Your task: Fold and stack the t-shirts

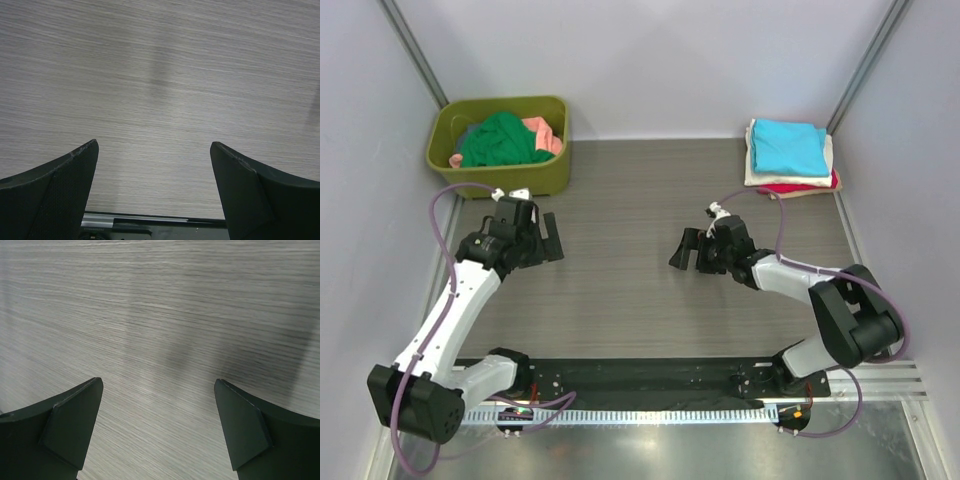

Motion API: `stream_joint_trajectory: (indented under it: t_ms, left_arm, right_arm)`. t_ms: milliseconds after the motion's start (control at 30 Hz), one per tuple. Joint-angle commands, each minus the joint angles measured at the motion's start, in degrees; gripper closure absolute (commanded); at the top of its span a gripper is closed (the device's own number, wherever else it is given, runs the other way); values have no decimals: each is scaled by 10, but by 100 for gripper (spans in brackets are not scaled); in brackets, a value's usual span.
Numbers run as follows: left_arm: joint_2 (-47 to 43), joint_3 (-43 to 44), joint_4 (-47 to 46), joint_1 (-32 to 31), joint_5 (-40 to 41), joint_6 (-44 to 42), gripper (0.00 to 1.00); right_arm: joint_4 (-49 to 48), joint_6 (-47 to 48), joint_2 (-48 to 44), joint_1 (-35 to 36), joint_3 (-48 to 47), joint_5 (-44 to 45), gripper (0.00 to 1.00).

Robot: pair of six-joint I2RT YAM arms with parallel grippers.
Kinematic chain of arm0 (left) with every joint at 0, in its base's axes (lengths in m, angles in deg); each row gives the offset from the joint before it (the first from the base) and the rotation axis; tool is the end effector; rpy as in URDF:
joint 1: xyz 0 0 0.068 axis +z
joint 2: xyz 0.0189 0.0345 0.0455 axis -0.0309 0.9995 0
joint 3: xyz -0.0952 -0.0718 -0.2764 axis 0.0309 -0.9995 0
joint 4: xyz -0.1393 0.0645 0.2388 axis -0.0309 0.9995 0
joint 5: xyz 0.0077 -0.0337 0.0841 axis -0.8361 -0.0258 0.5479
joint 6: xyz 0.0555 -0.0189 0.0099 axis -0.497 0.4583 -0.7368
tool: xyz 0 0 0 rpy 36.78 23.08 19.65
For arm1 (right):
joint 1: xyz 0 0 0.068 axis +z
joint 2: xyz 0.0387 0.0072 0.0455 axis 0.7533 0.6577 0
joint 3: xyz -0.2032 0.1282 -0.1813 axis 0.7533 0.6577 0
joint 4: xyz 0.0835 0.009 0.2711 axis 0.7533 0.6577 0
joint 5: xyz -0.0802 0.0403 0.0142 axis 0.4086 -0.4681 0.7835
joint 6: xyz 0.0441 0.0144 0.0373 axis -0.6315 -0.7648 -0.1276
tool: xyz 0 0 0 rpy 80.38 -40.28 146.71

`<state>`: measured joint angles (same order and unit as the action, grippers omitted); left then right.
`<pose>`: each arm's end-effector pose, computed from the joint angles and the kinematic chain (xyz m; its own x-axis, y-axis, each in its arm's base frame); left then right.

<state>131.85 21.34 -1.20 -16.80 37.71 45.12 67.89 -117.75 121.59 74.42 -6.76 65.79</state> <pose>0.2162 -0.0507 0.3225 -0.7574 -0.2511 -0.6027 -0.1984 0.9680 -0.1539 0.2664 0.1377 0.1704 -0.7994 0.1692 -0.5765 -0.1854 0.8432 0.5047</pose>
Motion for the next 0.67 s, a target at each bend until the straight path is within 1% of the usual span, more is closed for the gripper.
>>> stream_joint_trajectory:
  t_ms: [0, 100, 467, 633]
  left_arm:
    - [15, 21, -15, -2, 5, -7, 7]
    - [19, 21, -12, -2, 0, -8, 9]
    - [-4, 15, -18, -2, -3, -9, 8]
    - [-17, 15, -16, -1, 7, -8, 8]
  right_arm:
    - [-50, -9, 18, 16, -44, -20, 0]
    - [-53, -11, 35, 32, -57, -19, 0]
    - [-15, 0, 96, 80, -131, -20, 0]
    - [-21, 19, 90, 114, -147, 33, 0]
